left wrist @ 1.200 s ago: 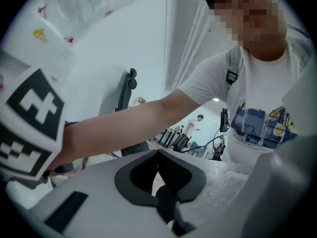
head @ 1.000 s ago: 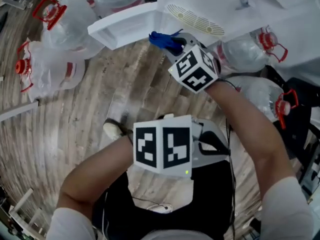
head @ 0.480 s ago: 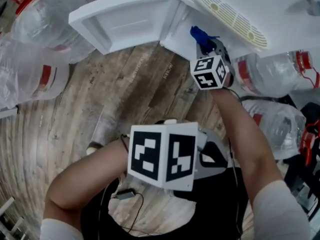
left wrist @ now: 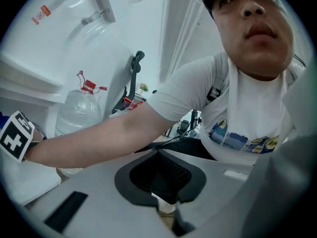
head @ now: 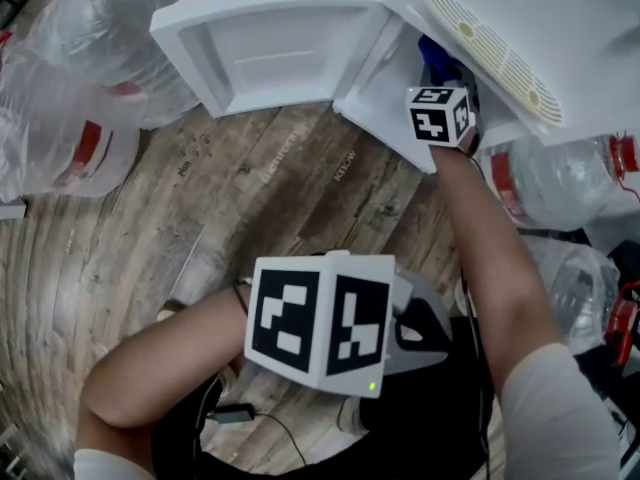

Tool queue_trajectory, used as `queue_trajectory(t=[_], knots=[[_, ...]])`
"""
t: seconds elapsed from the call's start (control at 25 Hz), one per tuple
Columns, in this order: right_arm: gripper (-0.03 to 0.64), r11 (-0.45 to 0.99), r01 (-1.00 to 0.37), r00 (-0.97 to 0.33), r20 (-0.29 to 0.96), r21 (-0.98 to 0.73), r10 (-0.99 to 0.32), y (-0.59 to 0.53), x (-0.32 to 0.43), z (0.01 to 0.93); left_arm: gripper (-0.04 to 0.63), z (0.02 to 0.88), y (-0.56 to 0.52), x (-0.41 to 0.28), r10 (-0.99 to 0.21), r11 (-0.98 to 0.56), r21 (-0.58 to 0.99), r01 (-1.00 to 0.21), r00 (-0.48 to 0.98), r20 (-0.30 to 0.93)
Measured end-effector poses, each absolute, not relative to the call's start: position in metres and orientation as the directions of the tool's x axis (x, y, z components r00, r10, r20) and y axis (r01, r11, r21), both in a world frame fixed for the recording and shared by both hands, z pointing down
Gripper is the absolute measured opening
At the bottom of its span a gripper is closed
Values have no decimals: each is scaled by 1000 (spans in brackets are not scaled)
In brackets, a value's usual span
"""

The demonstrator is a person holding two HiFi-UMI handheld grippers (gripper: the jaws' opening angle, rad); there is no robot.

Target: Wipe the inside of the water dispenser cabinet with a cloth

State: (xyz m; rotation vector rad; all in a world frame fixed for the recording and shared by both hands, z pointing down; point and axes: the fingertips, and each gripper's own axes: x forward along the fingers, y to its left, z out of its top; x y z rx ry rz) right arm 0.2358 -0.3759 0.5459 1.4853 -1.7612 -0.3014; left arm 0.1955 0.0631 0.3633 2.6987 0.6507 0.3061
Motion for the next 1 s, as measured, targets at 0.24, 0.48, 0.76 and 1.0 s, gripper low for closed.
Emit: queue_trajectory(t=[0.24, 0.48, 0.76, 1.0], knots=[[92, 227, -709, 49, 367, 668, -929, -415, 243, 541, 3, 365, 53, 195, 418, -851, 389, 353, 903, 96], [94, 243, -621, 78, 368, 745, -927, -441, 240, 554, 3, 365, 47, 191, 376, -858, 403, 318, 924, 72], [94, 332, -600, 87, 471, 728, -878, -439, 238, 606, 3, 366, 37, 189, 336, -864, 414, 287, 940, 51], [94, 459, -597, 90, 623, 658, -777, -425, 242, 658, 3, 365, 37, 185, 320, -868, 412, 278, 947, 36]])
